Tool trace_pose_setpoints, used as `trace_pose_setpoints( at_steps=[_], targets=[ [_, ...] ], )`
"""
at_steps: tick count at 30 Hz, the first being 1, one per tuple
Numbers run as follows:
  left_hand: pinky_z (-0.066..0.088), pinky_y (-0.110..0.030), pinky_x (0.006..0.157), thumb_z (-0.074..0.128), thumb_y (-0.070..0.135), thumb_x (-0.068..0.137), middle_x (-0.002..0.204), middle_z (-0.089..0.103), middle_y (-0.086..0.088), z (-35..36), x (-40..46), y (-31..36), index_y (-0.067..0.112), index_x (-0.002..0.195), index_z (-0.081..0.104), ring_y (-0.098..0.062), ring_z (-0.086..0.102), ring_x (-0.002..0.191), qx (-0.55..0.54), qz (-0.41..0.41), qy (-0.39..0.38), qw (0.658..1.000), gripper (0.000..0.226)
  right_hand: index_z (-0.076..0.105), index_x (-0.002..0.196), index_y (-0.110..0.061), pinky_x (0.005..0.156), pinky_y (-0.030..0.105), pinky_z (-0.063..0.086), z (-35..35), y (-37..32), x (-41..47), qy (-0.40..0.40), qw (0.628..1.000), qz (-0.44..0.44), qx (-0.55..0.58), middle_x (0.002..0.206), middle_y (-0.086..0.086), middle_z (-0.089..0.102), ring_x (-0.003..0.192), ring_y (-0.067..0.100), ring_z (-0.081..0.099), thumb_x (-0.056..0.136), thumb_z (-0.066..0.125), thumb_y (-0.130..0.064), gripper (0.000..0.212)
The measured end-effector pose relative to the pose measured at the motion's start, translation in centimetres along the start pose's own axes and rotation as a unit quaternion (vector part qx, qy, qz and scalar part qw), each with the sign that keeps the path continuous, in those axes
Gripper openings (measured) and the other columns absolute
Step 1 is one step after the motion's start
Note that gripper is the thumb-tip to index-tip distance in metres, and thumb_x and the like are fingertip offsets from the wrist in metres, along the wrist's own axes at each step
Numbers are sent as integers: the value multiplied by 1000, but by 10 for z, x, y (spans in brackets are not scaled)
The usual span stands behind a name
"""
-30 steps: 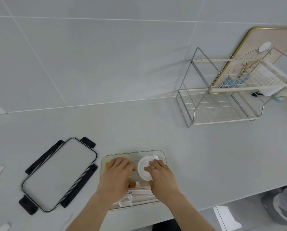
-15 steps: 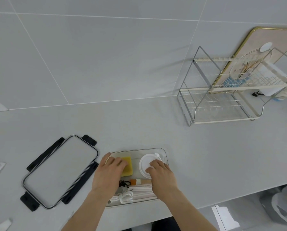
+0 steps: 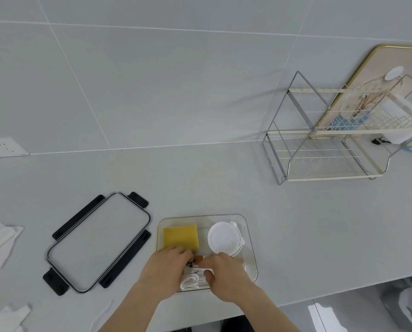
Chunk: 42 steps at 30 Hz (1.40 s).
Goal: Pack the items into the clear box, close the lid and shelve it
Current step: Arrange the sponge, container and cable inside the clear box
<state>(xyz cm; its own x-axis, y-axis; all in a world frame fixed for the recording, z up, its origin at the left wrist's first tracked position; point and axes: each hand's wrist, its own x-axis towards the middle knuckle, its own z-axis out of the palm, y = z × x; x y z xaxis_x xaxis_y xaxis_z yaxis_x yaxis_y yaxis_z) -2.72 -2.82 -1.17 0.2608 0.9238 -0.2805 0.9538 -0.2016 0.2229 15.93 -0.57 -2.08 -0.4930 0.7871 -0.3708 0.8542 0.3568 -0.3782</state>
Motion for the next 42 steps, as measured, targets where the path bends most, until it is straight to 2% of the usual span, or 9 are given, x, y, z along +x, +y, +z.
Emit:
trace_pose_setpoints(
  at_steps=[9, 12, 15, 18, 22, 27, 31, 37, 42],
  targets=[
    [40, -31, 90, 59, 20, 87, 118, 58, 5, 9, 3, -2, 29, 125, 56, -21, 55, 109, 36, -10, -6, 999, 39, 72, 109, -21, 79, 36, 37, -5, 3, -3, -51, 997, -47, -41, 125, -4, 63, 113, 21, 52, 102, 40, -28, 33],
    [43, -33, 79, 56, 23, 90, 117, 58, 5, 4, 1, -1, 31, 125, 55, -24, 60, 100, 29, -13, -17, 999, 36, 71, 107, -21, 92, 43, 43, -7, 2, -6, -58, 996, -43, -45, 123, -4, 63, 115, 21, 53, 102, 39, -28, 33],
    [44, -35, 71, 56, 20, 88, 111, 59, 5, -1, 0, -1, 31, 122, 54, -25, 62, 93, 17, -14, -22, 1000, 35, 67, 114, -26, 87, 39, 46, -10, -1, -6, -35, 998, -40, -21, 117, -1, 65, 112, 24, 58, 98, 41, -25, 30],
    [39, -33, 64, 55, 22, 87, 105, 60, 7, -7, -1, -2, 32, 115, 55, -25, 62, 87, -7, -2, 2, 1000, 30, 66, 118, -36, 84, 39, 53, -19, -3, -2, 31, 997, -30, 67, 110, -7, 69, 101, 18, 64, 95, 46, -21, 33],
    [46, -31, 65, 67, 19, 79, 86, 66, 11, -18, -2, -9, 30, 94, 63, -20, 62, 76, -45, -10, 149, 988, 20, 73, 104, -33, 80, 32, 57, -36, -2, 13, 143, 974, 24, 174, 96, -16, 73, 85, 3, 66, 94, 60, -22, 20],
    [52, -38, 77, 74, 17, 77, 114, 58, 1, -21, -4, -26, 24, 122, 53, -23, 60, 97, -133, -161, 239, 948, 50, 69, 115, -20, 85, 42, 51, -52, 10, 20, 367, 910, 164, 98, 113, 2, 68, 105, 29, 62, 85, 72, -16, 30],
    [51, -41, 80, 52, 29, 97, 129, 55, -7, -6, 2, -30, 18, 141, 38, -28, 62, 103, -288, -292, 180, 894, 47, 41, 147, -16, 102, 46, 44, -37, 28, 15, 233, 907, 293, 192, 143, 9, 55, 127, 33, 53, 98, 57, -27, 53],
    [36, -33, 69, 34, 29, 103, 94, 65, -2, 6, 18, -24, 19, 130, 50, -19, 51, 78, -322, -340, 185, 864, 33, 32, 153, -21, 102, 44, 41, -30, 37, 23, 176, 869, 310, 342, 143, 10, 57, 128, 34, 53, 105, 42, -35, 51],
    [46, -41, 86, 31, 32, 104, 121, 67, -11, -2, 45, -33, 19, 143, 42, -34, 61, 109, -364, -354, 187, 841, 43, 29, 155, -22, 109, 42, 35, -47, 43, 53, 161, 853, 303, 393, 147, 7, 53, 135, 31, 47, 105, 39, -41, 55]
  ],
)
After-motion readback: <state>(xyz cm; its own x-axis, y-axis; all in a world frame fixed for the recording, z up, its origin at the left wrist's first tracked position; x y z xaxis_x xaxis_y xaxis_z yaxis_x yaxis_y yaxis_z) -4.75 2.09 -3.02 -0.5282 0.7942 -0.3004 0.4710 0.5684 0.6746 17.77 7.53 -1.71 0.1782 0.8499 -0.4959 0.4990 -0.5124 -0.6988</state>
